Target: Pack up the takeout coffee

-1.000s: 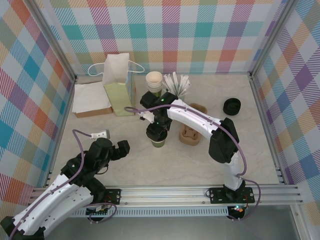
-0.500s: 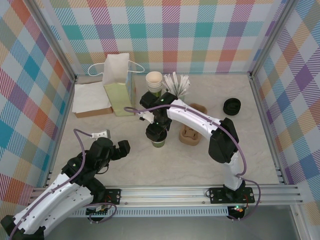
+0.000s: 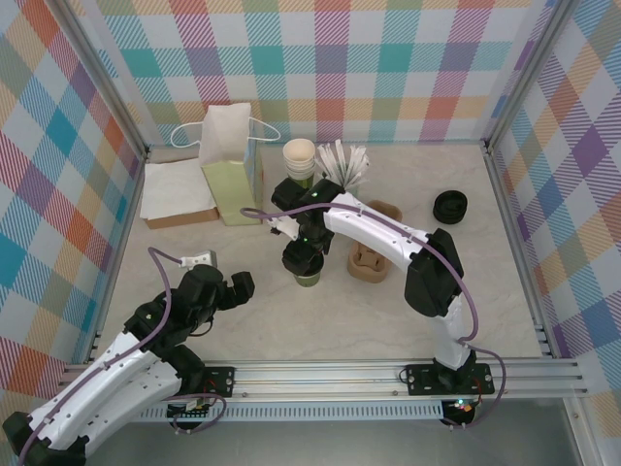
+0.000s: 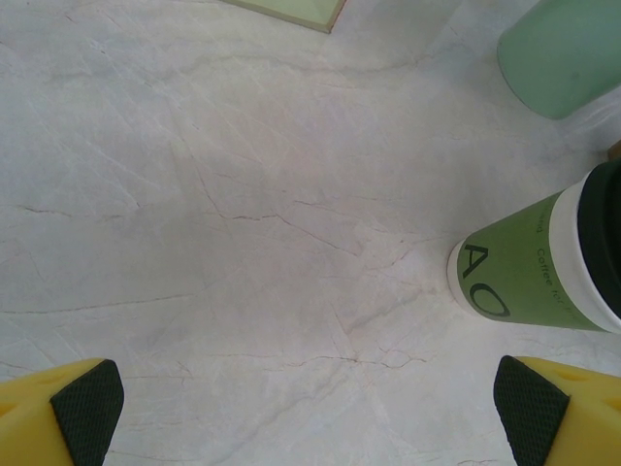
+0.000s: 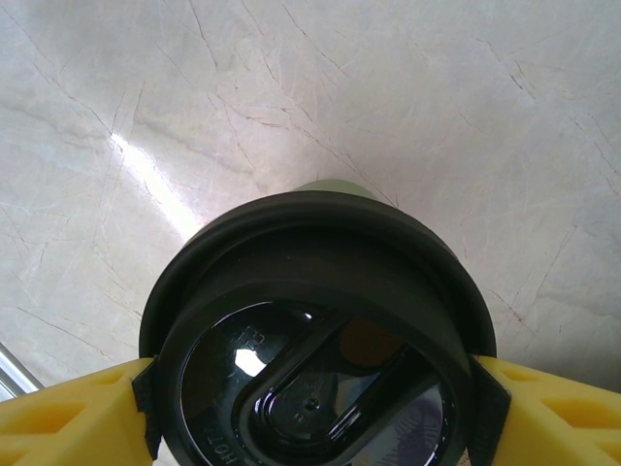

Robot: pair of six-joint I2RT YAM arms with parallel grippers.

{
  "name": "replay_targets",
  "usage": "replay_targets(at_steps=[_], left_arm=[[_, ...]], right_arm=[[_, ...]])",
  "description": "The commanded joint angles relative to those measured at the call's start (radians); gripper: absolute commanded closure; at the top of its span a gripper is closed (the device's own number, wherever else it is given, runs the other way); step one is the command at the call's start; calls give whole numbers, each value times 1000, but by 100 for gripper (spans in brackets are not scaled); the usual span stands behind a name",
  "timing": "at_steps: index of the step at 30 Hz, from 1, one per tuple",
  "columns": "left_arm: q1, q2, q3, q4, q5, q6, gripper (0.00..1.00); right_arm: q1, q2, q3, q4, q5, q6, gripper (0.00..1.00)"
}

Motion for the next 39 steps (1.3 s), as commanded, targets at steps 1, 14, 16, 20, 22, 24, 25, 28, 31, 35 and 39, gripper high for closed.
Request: replay_targets(at_steps=[1, 14, 16, 20, 22, 24, 25, 28, 31, 35, 39], left_arm=[[6, 7, 32, 27, -8, 16, 0], [6, 32, 41, 40, -1, 23, 0], [6, 36, 43, 42, 1, 23, 0], [7, 44, 47, 42, 6, 23, 0], [6, 46, 49, 42, 7, 22, 0], [6, 48, 50, 42, 10, 22, 0], [6, 49, 50, 44, 11, 22, 0], [7, 49, 52, 45, 15, 19, 0], [6, 49, 55, 45, 16, 19, 0], [6, 49, 56, 45, 17, 16, 0], [6, 50, 58, 46, 22, 11, 0]], right_arm=[[7, 18, 18, -21, -16, -2, 22], [7, 20, 24, -16, -10, 1, 17], [7, 20, 25, -16, -7, 0, 15], [7, 16, 27, -15, -6, 4, 10], [7, 11, 29, -16, -6, 5, 7], [8, 8, 28, -15, -1, 6, 4], [7, 6, 29, -15, 1, 8, 1], [7, 2, 32, -19, 8, 9, 0], [7, -1, 35, -24, 3, 9, 0], [7, -7, 34, -24, -6, 11, 0], [7, -17, 41, -27, -10, 14, 0]])
